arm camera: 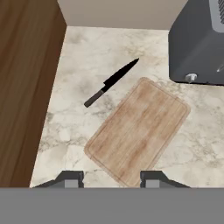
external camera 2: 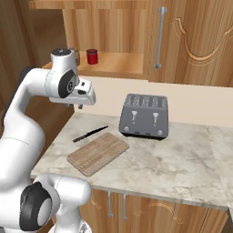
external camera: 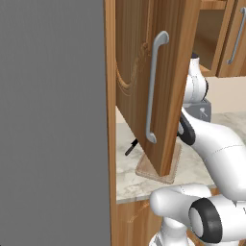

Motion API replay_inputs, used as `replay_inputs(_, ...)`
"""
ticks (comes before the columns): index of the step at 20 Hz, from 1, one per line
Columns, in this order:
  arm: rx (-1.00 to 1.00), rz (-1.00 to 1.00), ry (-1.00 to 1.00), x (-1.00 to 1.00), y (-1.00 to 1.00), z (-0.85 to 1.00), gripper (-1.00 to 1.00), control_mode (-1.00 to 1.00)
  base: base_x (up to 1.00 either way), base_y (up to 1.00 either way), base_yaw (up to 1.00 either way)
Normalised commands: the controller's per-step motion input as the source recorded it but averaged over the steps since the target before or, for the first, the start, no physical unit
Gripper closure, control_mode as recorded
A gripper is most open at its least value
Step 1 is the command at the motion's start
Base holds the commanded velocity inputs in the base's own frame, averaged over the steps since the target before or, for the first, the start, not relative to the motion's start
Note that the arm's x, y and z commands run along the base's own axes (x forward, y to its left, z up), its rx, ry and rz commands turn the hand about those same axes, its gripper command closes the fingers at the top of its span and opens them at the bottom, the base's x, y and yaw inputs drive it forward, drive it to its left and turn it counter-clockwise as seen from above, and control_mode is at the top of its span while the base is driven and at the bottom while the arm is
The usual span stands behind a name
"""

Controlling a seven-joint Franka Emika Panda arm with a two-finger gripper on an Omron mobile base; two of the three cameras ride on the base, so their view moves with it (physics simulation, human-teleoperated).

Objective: Pick the bread, place it on the cutting board, pick the jam, place it on the counter, and close the cabinet.

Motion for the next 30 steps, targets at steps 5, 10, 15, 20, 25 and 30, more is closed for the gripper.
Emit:
replay_inputs(5, 0.00, 0.01, 0.00, 0.00, -0.02, 0.00, -1.00, -1.00, 0.00, 0.00, 0.00)
replay_inputs(10, 0.00, 0.09, -0.10, -0.01, 0.00, 0.01, -1.00, -1.00, 0.00, 0.00, 0.00)
replay_inputs(15, 0.00, 0.13, -0.20, -0.02, -0.04, 0.11, -1.00, -1.00, 0.00, 0.00, 0.00)
replay_inputs(20, 0.00, 0.13, -0.25, -0.02, 0.00, 0.24, -1.00, -1.00, 0.00, 0.00, 0.00)
replay_inputs(25, 0.00, 0.06, -0.14, -0.01, 0.00, 0.38, -1.00, -1.00, 0.00, 0.00, 0.00)
replay_inputs(30, 0.00, 0.01, -0.02, 0.00, 0.00, 0.44, -1.00, -1.00, 0.00, 0.00, 0.00)
